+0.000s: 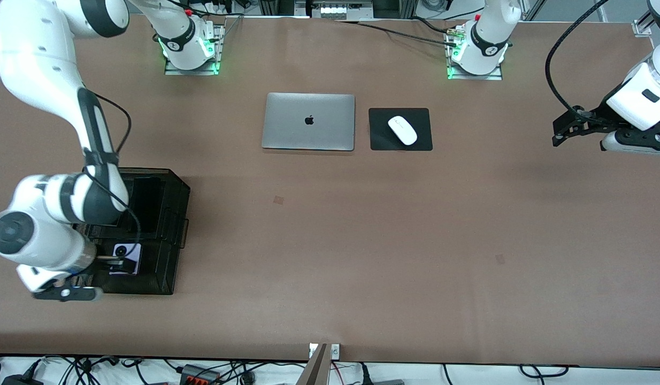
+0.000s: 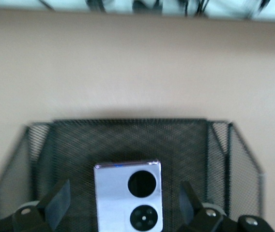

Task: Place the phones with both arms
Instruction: 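Open the right gripper and withdraw it from the basket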

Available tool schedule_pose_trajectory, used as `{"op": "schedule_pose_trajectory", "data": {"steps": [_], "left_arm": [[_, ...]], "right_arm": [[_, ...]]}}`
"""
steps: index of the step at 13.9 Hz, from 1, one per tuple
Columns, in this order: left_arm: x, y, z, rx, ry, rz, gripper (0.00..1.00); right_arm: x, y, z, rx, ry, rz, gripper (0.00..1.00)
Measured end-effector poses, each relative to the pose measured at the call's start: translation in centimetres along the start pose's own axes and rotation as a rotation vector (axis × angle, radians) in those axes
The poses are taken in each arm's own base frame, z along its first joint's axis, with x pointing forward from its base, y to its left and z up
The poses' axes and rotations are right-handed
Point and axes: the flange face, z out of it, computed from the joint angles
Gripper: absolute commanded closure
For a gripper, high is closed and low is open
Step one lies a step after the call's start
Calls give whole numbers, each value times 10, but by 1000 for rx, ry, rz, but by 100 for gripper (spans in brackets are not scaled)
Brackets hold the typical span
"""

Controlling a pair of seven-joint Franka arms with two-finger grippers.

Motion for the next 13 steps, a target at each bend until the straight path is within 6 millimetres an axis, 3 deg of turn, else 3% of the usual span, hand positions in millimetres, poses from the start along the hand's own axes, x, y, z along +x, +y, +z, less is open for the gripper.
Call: {"op": "schedule_pose_trajectory", "data": {"steps": [2,5,10,13], "left_arm": [[0,0,0,-6,0,-3,0],[0,0,0,-6,-1,-15,0],[0,0,0,-6,-1,-22,0],[0,-1,0,-6,-1,-23,0]], "right_arm": [[1,-3,-55,7,16,-3,0],[-21,-2,-118,-8,-96,-4,0],[-67,-6,-161,57,-213,6,0],[-85,8,-186,76,-207,26,0]]}}
